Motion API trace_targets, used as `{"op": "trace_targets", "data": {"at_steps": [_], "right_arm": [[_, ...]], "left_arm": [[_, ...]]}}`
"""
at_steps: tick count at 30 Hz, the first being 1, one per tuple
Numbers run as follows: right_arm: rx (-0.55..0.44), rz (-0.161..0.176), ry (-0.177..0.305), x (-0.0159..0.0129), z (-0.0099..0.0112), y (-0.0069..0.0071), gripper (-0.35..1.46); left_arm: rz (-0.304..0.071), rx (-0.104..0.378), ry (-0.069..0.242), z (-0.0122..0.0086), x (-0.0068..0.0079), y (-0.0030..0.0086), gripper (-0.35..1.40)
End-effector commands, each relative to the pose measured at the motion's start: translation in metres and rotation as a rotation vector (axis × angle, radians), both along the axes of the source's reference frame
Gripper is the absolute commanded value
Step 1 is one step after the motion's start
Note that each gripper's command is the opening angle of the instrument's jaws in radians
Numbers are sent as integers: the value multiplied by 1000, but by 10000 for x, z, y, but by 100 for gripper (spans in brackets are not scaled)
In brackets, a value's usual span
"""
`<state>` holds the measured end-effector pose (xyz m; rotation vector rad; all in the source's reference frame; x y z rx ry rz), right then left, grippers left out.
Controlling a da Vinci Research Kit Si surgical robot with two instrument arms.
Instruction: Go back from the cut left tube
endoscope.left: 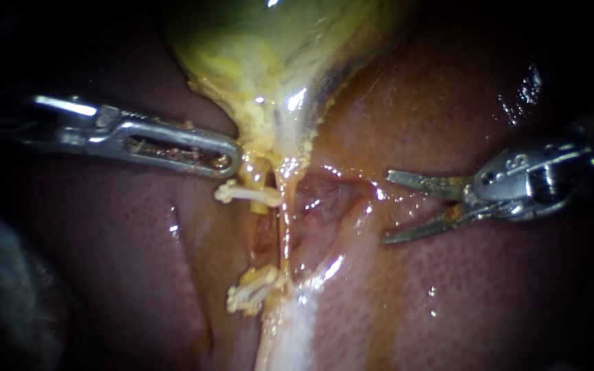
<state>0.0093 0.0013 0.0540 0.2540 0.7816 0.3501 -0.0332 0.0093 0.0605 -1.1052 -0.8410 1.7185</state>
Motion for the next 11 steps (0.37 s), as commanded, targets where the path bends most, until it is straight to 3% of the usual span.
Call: {"op": "trace_targets", "data": {"at_steps": [1,11], "right_arm": [[0,-1,0,0,0,0,143],[6,-6,3,1,-1,-1,143]], "left_arm": [[-1,3,1,1,1,0,-35],[2,3,3,4,3,1,-35]]}}
